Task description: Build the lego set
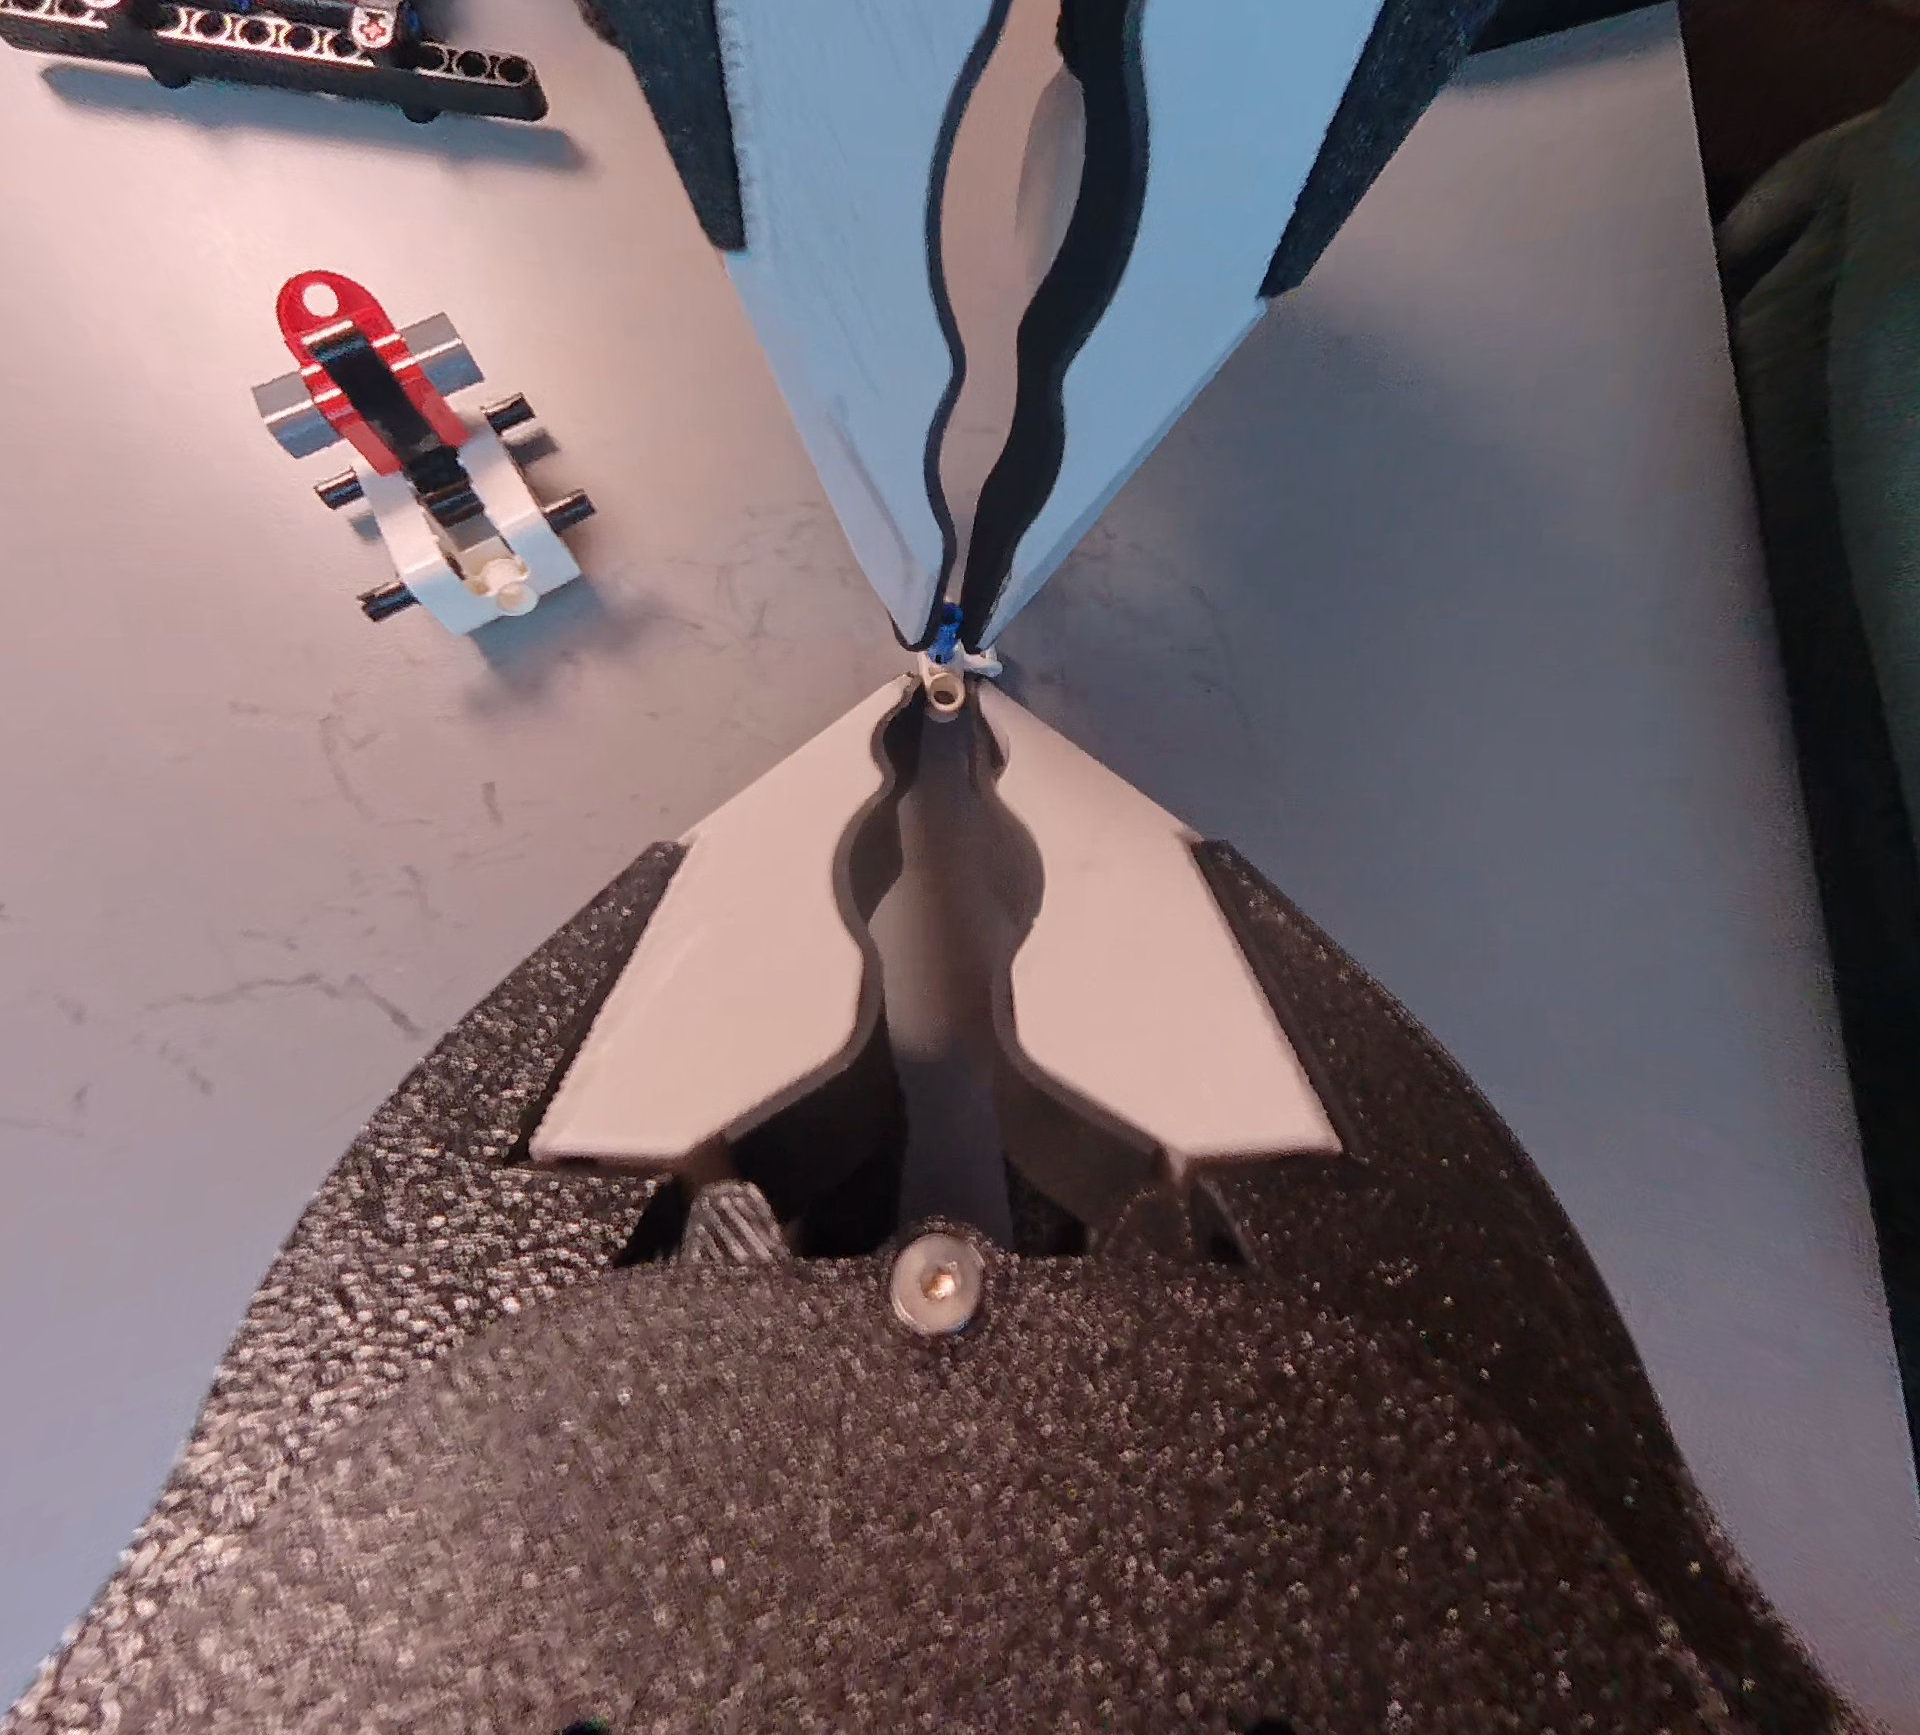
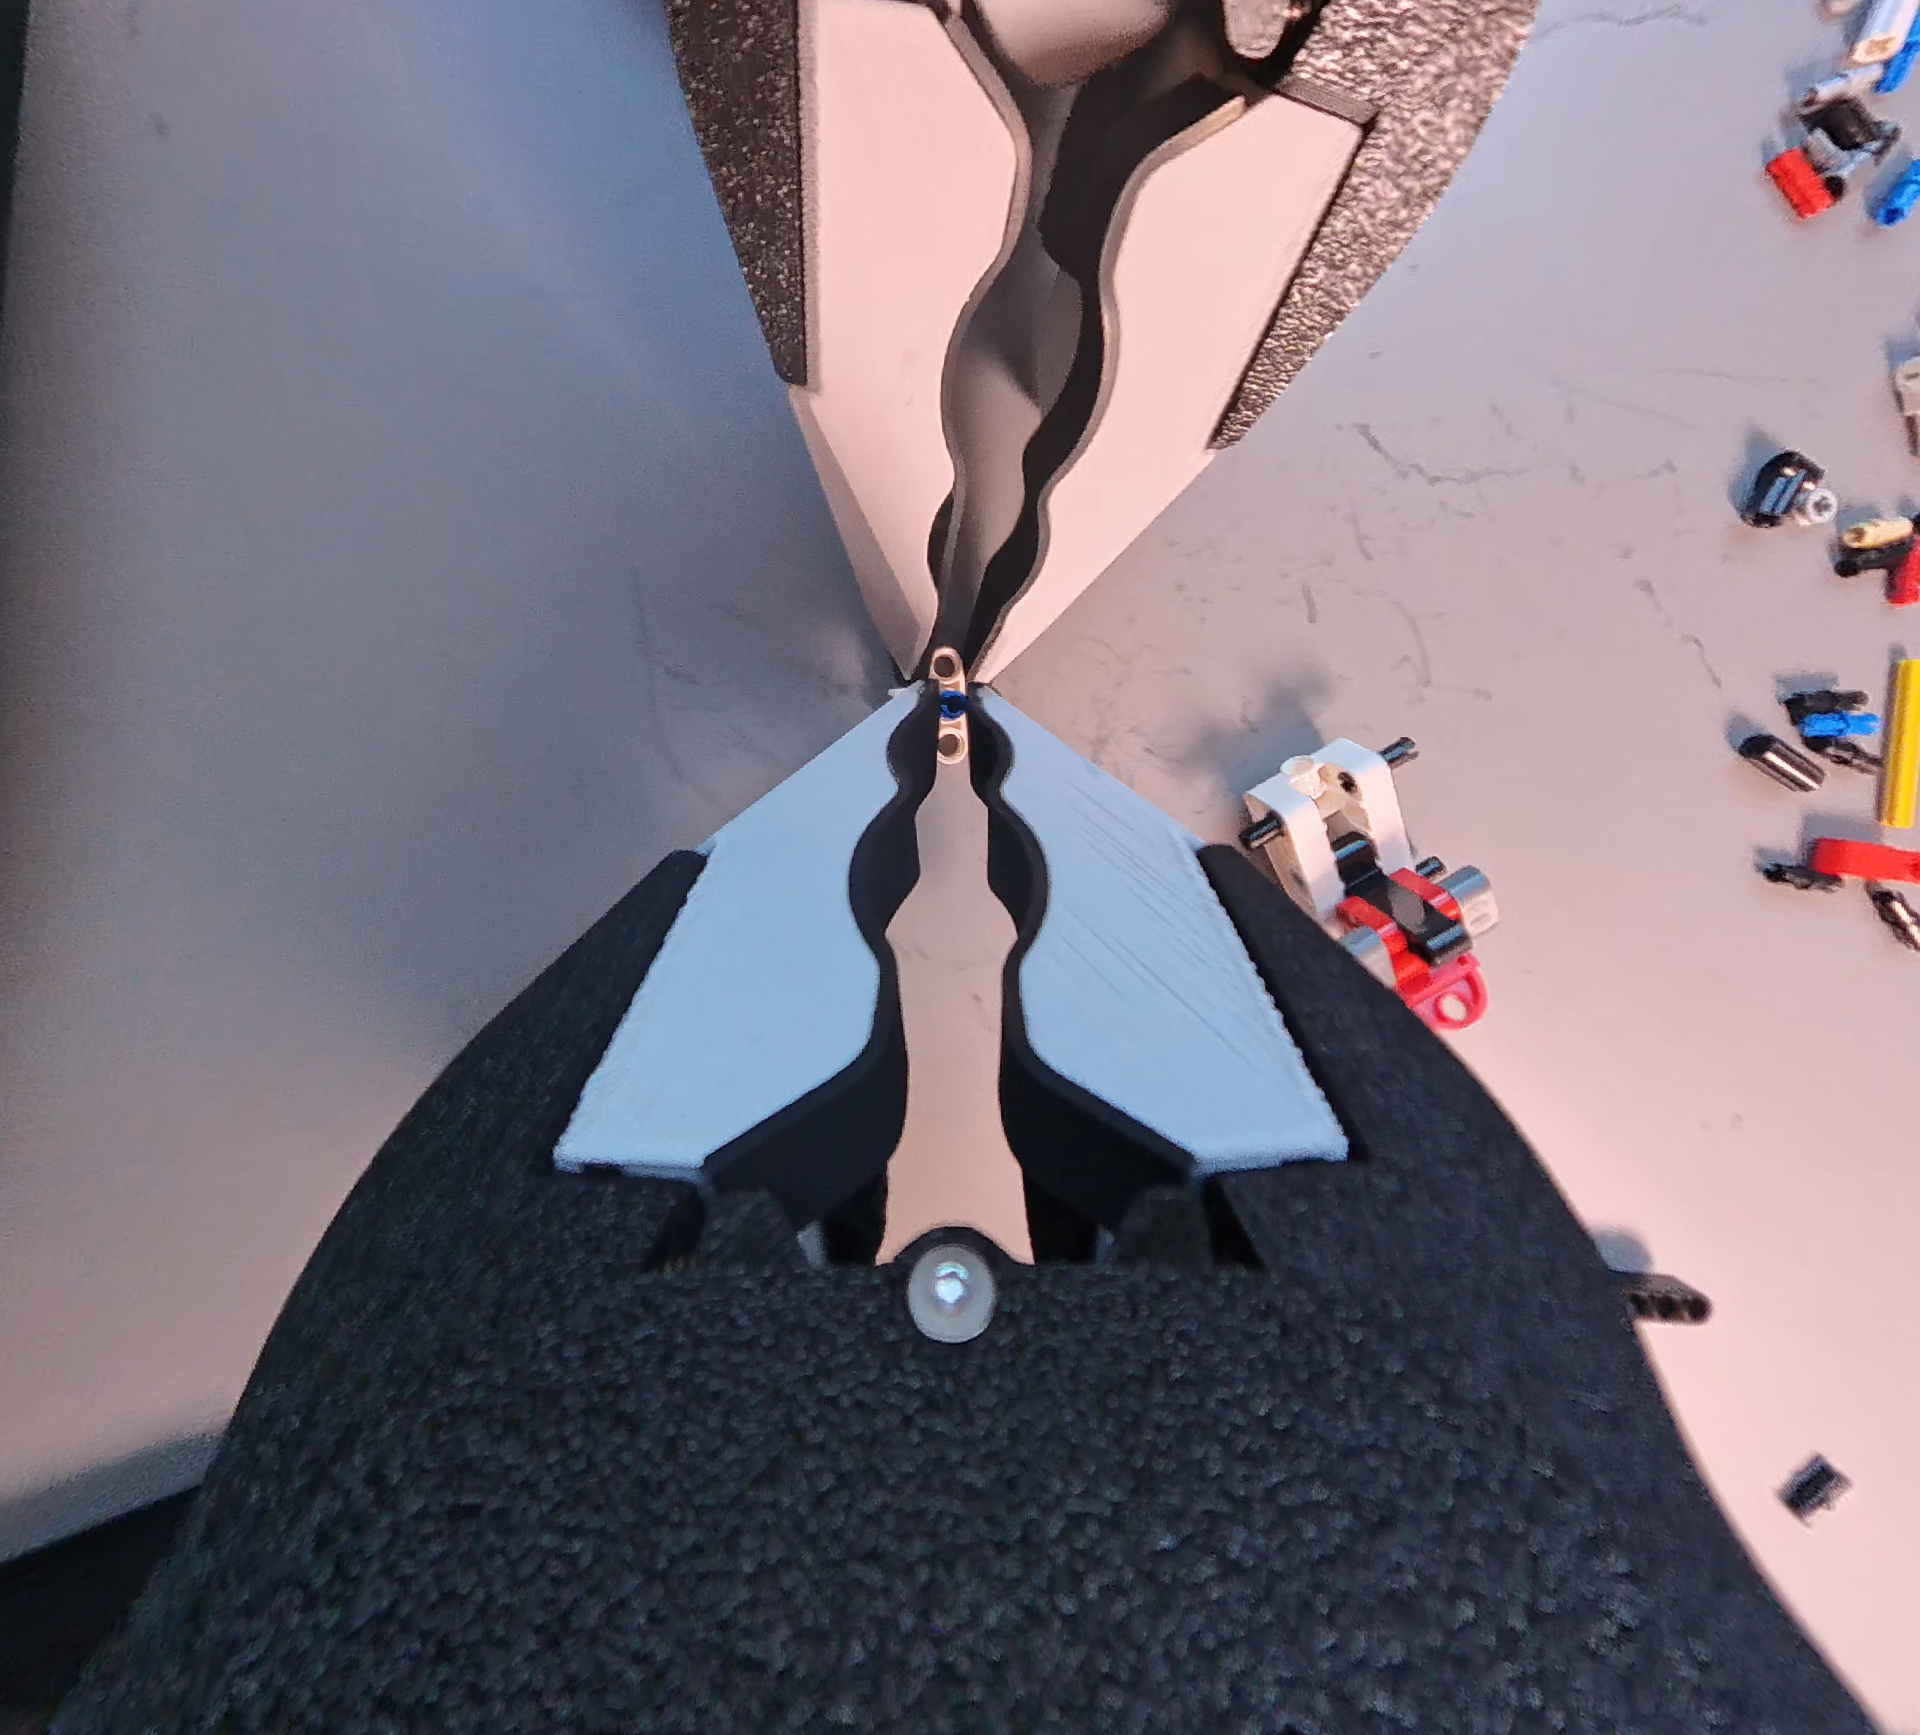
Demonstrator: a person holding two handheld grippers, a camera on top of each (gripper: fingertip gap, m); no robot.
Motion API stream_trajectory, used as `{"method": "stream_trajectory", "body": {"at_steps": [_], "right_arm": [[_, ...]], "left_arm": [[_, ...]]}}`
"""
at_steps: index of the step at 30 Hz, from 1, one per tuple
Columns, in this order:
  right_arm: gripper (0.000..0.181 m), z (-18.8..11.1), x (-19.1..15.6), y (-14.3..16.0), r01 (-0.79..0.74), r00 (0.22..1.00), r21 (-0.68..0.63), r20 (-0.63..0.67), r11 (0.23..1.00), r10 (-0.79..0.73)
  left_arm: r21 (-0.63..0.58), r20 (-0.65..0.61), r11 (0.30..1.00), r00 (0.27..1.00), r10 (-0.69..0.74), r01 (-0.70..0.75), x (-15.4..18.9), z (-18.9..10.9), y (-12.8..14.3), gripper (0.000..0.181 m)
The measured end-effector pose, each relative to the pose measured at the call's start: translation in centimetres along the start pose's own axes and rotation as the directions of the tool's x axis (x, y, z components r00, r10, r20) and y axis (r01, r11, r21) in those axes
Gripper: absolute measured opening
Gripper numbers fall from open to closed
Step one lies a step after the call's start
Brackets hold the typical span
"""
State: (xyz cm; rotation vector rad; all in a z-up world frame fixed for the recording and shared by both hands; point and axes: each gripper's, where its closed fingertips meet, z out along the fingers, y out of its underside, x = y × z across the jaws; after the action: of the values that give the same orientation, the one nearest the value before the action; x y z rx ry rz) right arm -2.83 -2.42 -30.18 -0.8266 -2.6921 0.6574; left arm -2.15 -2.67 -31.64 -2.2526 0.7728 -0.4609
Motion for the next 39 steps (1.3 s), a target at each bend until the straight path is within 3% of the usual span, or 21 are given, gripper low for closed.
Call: {"method": "stream_trajectory", "body": {"at_steps": [1,4,8,11,14,17,20,24,26,30,32,34,36,39], "right_arm": [[0.005,0.0,0.0,0.0,-0.016,1.000,0.016,-0.008,1.000,0.016],[0.008,-0.6,0.0,-0.1,-0.095,0.995,0.090,-0.006,0.991,0.096],[0.035,-2.5,0.7,-0.8,-0.242,0.969,0.251,0.003,0.937,0.249],[0.044,-4.3,2.1,-1.3,-0.403,0.906,0.410,0.050,0.819,0.421],[0.051,-4.7,2.9,-0.8,-0.562,0.811,0.476,0.154,0.677,0.565],[0.052,-4.4,3.3,-0.8,-0.633,0.750,0.519,0.228,0.575,0.621],[0.050,-4.5,3.4,-1.7,-0.648,0.738,0.557,0.292,0.519,0.608],[0.026,-4.5,3.4,-2.4,-0.635,0.755,0.583,0.327,0.507,0.569],[0.026,-4.3,3.6,-2.4,-0.628,0.761,0.585,0.323,0.513,0.563],[0.026,-3.7,3.6,-1.9,-0.626,0.766,0.572,0.324,0.529,0.556],[0.034,-3.5,3.6,-1.5,-0.588,0.794,0.571,0.271,0.573,0.545],[0.043,-3.6,3.5,-0.9,-0.543,0.826,0.550,0.211,0.635,0.523],[0.045,-3.7,3.8,-0.3,-0.475,0.860,0.539,0.118,0.696,0.496],[0.047,-3.5,4.1,0.2,-0.424,0.881,0.526,0.049,0.737,0.471]], "left_arm": [[-0.002,0.011,1.000,1.000,0.021,-0.021,0.0,0.0,0.0,0.007],[0.011,0.071,0.993,0.991,0.113,-0.114,-0.2,0.0,-0.6,0.007],[0.038,0.201,0.964,0.947,0.251,-0.263,-1.0,-1.1,-2.0,0.007],[0.046,0.310,0.940,0.900,0.307,-0.337,-1.9,-1.9,-2.8,0.007],[0.043,0.416,0.912,0.838,0.354,-0.407,-2.8,-2.8,-3.5,0.007],[0.047,0.481,0.892,0.793,0.374,-0.450,-3.1,-3.5,-4.2,0.007],[0.029,0.533,0.871,0.744,0.402,-0.491,-3.3,-4.0,-4.7,0.007],[-0.003,0.573,0.848,0.694,0.435,-0.529,-3.2,-4.2,-4.9,0.007],[-0.018,0.582,0.846,0.682,0.442,-0.533,-3.4,-4.2,-4.8,0.007],[-0.004,0.539,0.867,0.729,0.422,-0.499,-3.5,-3.6,-4.3,0.007],[0.051,0.408,0.923,0.851,0.330,-0.382,-2.9,-2.7,-3.3,0.007],[0.098,0.201,0.975,0.964,0.177,-0.199,-1.6,-1.9,-2.0,0.007],[0.078,0.049,0.995,0.997,0.065,-0.069,-0.6,-1.5,-0.9,0.007],[0.008,0.008,1.000,1.000,0.011,-0.011,-0.7,-1.1,0.7,0.007]]}}
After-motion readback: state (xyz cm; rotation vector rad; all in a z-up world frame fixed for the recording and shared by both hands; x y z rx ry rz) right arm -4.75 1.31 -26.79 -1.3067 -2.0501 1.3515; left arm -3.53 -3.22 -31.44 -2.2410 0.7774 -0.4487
